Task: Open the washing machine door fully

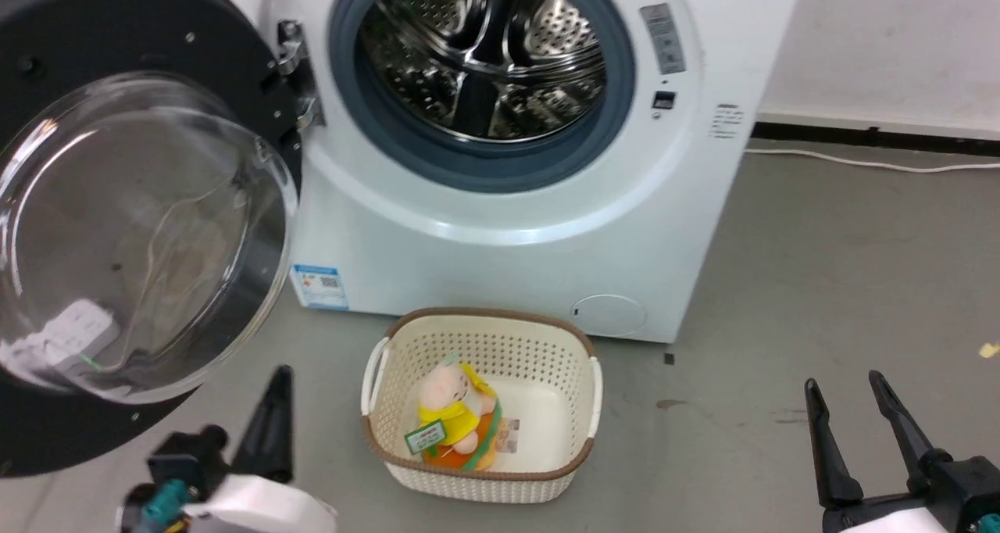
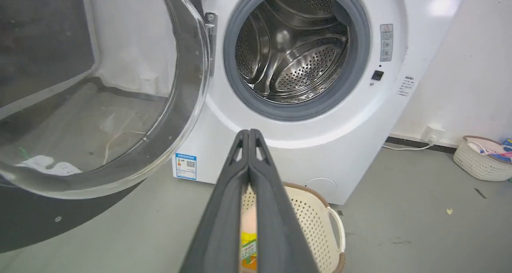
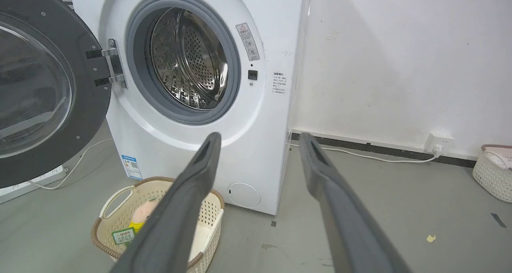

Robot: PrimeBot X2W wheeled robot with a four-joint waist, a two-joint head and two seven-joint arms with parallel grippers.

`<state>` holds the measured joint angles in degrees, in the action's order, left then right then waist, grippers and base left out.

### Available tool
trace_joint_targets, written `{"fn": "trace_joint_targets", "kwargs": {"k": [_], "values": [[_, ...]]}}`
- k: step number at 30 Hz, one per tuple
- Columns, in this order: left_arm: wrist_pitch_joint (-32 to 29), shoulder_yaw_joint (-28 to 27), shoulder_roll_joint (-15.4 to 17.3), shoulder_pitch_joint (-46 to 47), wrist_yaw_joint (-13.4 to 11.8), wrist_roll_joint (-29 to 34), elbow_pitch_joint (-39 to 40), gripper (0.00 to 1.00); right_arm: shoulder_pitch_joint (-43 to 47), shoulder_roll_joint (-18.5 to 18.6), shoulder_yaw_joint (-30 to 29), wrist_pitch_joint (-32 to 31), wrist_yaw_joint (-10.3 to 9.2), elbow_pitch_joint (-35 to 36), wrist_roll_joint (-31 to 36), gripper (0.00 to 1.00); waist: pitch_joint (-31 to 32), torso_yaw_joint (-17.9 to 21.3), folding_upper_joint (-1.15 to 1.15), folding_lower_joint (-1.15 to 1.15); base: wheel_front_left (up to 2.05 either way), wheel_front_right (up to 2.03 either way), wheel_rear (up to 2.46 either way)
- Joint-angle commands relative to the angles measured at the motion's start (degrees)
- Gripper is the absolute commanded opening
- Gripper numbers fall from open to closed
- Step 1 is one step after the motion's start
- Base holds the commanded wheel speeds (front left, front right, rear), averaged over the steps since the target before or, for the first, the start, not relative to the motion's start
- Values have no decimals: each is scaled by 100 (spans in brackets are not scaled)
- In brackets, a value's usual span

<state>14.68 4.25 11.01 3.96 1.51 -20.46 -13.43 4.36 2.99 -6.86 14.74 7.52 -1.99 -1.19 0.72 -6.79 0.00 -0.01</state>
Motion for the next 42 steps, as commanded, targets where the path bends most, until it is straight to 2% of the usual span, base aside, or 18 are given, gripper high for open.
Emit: {"fn": "trace_joint_targets", "kwargs": {"k": [1, 5, 6, 7, 8, 20, 28, 29, 42], "values": [[29, 82, -82, -183, -30, 89, 110, 0, 63, -12, 1, 26, -3, 34, -35, 100, 110, 140, 0, 1, 0, 0, 0], [30, 182, -111, -343, -90, 283, 213, 0, 82, -12, 47, 26, -3, 38, -26, 100, 166, 213, 0, 1, 0, 0, 0], [30, 200, -157, -427, -136, 358, 250, 21, 109, -12, 84, 26, -3, 39, -15, 100, 201, 248, 0, 1, 0, 0, 0], [30, 207, -181, -473, -157, 388, 246, 83, 128, -12, 103, 26, -3, 33, -14, 100, 222, 266, 0, 1, 0, 0, 0], [30, 210, -200, -508, -180, 425, 244, 100, 151, -12, 114, 26, -3, 20, -21, 100, 236, 281, 0, 1, 0, 0, 0], [31, 205, -445, -786, -324, 593, 176, 100, 372, -12, 312, 26, -3, -204, -136, 100, 357, 372, 0, 1, 0, 0, 0], [31, 233, -445, -729, -204, 692, 64, 100, 366, -12, 334, 26, -3, -305, -146, 100, 361, 347, 0, 1, 0, 0, 0], [-4, 236, -453, -732, -232, 676, 64, 0, 343, 0, 340, -3, 1, -295, -89, 0, 361, 349, 0, 1, 0, 0, 0], [-132, 180, -489, -703, -227, 795, 174, 0, 274, -1, 371, -135, 0, -252, -71, 0, 324, 378, 0, 1, 0, 0, 0]]}}
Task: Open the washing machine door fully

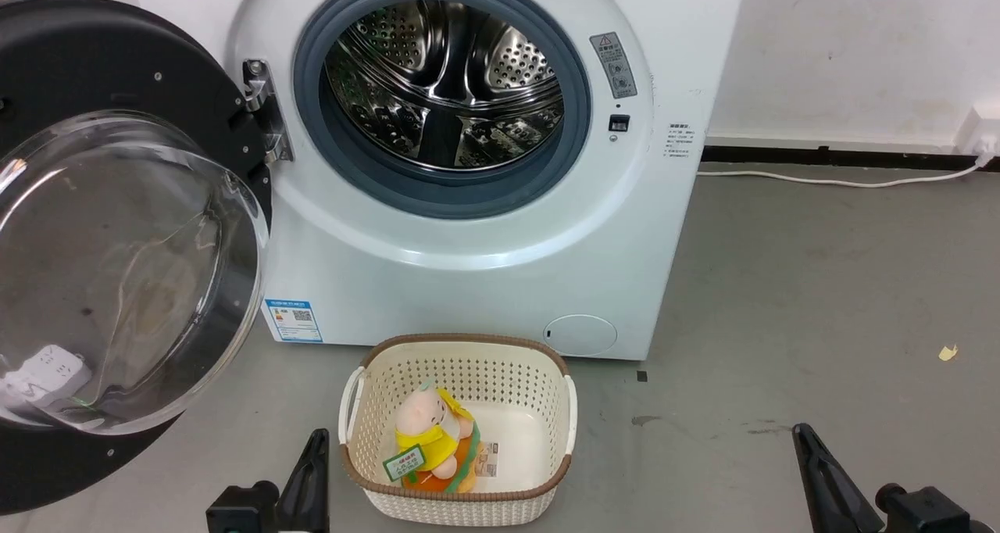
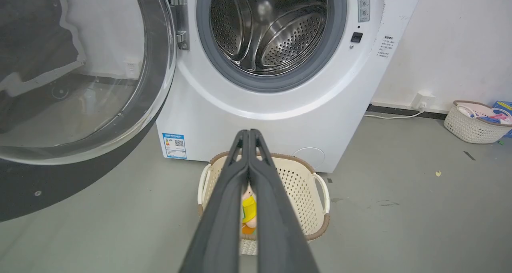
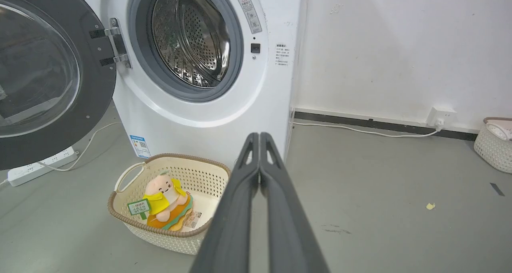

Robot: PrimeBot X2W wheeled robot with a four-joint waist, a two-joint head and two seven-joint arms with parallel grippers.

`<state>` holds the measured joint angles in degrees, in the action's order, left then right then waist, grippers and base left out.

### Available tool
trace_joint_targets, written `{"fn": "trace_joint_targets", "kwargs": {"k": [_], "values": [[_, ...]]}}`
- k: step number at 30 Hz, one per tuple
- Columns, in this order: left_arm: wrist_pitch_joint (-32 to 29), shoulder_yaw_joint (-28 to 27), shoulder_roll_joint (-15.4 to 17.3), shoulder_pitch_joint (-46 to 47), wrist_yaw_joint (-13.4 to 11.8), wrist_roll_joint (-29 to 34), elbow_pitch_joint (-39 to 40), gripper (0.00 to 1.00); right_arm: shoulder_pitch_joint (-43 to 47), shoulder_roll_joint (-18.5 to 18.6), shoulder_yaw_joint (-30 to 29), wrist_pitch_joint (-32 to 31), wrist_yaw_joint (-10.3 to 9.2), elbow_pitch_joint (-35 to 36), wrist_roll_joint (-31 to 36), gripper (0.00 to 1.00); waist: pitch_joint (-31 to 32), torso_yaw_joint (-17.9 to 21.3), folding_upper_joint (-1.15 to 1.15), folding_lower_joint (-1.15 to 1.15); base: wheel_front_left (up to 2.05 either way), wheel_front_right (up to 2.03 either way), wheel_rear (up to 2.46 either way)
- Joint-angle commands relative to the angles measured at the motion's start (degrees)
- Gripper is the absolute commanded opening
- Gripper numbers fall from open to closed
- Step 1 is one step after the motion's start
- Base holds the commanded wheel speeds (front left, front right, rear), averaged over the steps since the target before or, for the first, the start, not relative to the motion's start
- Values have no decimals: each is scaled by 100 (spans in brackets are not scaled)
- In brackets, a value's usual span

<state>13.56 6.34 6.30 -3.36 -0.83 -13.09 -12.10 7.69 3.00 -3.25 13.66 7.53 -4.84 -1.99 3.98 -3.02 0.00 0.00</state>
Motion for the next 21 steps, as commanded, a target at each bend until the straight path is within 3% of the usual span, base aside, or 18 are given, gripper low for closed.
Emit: {"fn": "trace_joint_targets", "kwargs": {"k": [1, 21], "values": [[-32, -35, -21, 31, 8, 68, 51, 0, -64, -2, 12, -39, -1, 36, 11, 0, -5, 4, 0, 0, 0, 0, 0], [-266, -141, -77, 85, 21, 287, 256, 0, -189, -4, 67, -273, -2, 115, 44, 0, -75, 57, 0, 0, 0, 0, 0]]}}
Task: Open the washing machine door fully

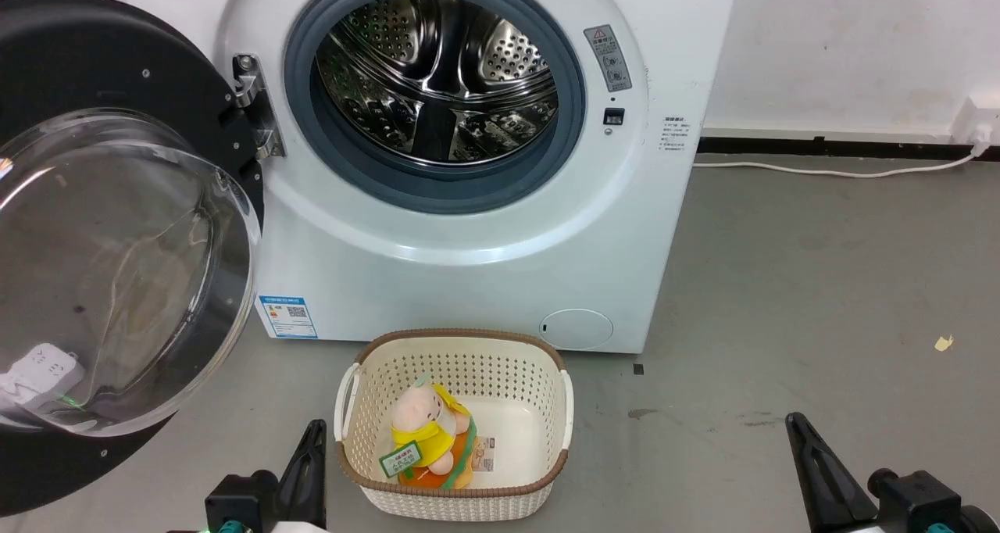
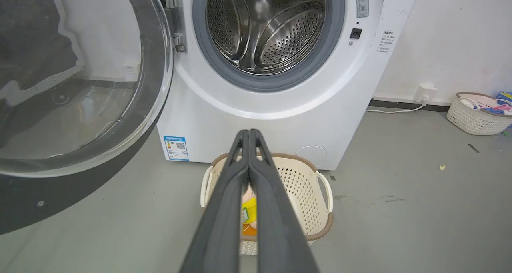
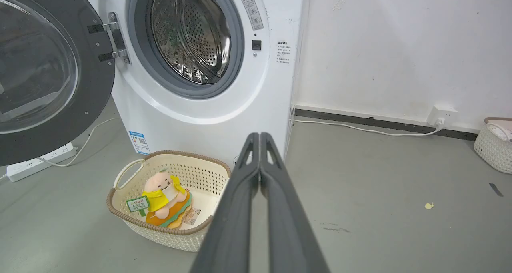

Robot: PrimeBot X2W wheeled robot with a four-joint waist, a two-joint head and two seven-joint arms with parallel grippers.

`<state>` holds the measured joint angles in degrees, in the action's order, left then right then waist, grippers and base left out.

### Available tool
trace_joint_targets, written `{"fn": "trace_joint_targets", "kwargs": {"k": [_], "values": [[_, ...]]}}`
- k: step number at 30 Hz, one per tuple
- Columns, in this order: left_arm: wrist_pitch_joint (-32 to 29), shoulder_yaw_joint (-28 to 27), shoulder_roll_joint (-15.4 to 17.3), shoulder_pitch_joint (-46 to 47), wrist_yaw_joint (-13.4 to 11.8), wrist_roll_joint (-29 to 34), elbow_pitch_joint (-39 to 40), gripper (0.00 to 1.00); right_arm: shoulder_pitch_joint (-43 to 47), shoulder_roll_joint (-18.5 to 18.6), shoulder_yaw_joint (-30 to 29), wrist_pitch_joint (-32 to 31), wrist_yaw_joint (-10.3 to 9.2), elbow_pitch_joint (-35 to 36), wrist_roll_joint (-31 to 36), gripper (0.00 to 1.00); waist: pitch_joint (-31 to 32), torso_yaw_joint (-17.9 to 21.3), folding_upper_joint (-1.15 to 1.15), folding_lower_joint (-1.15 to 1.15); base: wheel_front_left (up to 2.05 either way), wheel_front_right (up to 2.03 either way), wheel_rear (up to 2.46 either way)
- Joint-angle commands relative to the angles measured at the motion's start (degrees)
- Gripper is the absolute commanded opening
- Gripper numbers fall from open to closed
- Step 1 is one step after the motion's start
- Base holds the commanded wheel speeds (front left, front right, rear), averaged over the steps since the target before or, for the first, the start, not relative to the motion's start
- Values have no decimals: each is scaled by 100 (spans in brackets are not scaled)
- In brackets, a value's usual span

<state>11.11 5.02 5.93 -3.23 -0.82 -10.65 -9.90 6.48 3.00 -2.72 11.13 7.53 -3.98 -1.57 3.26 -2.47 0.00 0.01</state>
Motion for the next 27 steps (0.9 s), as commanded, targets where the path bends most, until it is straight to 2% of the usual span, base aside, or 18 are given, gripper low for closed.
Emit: {"fn": "trace_joint_targets", "kwargs": {"k": [1, 27], "values": [[-32, -13, -43, 75, 21, 54, 46, 0, -75, -4, 17, -32, -2, 33, 3, 0, -6, 4, 0, 0, 0, 0, 0], [-337, -151, -117, 145, 38, 340, 313, 0, -237, -7, 89, -338, -3, 137, 46, 0, -96, 73, 0, 0, 0, 0, 0]]}}
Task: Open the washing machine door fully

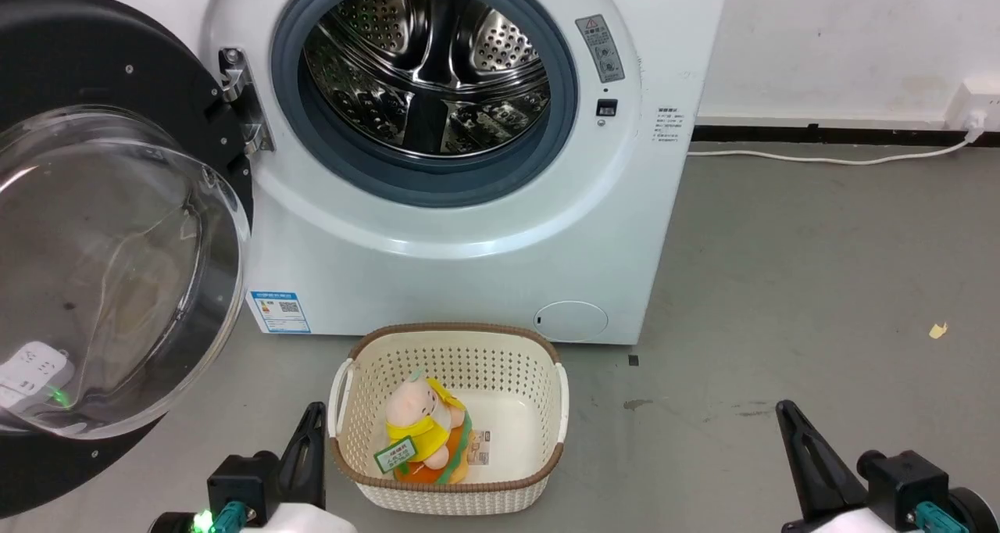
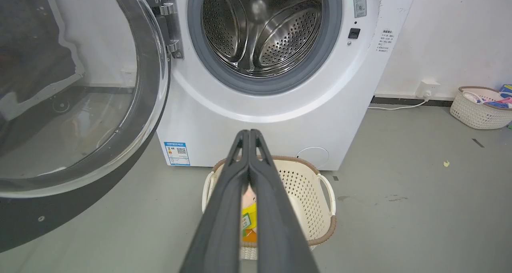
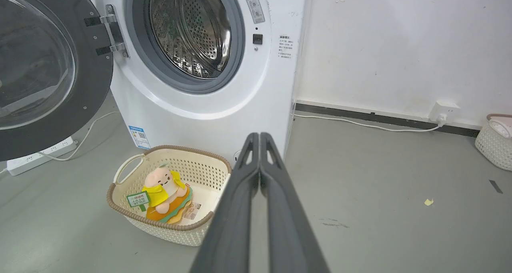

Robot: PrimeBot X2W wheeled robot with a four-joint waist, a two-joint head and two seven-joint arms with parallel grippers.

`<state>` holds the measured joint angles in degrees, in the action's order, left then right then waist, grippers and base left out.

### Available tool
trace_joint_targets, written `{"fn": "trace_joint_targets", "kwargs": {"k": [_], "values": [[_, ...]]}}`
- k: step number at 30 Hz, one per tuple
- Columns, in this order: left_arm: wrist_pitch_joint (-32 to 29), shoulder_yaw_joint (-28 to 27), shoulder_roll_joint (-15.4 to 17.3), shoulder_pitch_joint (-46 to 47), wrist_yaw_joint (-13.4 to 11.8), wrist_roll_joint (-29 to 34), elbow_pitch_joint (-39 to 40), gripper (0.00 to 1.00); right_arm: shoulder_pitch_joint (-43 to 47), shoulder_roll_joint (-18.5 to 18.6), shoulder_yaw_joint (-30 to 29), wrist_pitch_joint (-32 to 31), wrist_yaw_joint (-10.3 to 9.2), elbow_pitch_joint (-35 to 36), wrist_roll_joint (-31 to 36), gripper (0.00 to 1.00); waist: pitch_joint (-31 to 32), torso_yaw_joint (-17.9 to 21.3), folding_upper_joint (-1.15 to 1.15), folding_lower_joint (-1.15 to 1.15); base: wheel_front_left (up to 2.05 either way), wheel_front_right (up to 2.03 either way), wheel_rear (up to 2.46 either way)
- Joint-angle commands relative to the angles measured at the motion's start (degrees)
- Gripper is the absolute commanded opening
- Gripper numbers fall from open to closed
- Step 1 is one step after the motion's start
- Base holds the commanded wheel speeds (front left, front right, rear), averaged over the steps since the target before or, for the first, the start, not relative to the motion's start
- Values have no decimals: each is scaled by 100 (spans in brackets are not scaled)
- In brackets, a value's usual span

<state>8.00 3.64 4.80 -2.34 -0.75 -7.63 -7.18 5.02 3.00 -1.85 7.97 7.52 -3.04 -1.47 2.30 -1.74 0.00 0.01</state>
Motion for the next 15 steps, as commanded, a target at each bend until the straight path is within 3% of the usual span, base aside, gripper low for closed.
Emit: {"fn": "trace_joint_targets", "kwargs": {"k": [1, 15], "values": [[-49, -24, -9, 61, 33, 59, 61, 0, -102, -7, 8, -44, -2, 50, 40, 0, -7, 5, 0, 0, 0, 0, 0], [-202, -93, -46, 96, 41, 202, 194, 0, -183, -8, 44, -197, -2, 101, 62, 0, -52, 39, 0, 0, 0, 0, 0]]}}
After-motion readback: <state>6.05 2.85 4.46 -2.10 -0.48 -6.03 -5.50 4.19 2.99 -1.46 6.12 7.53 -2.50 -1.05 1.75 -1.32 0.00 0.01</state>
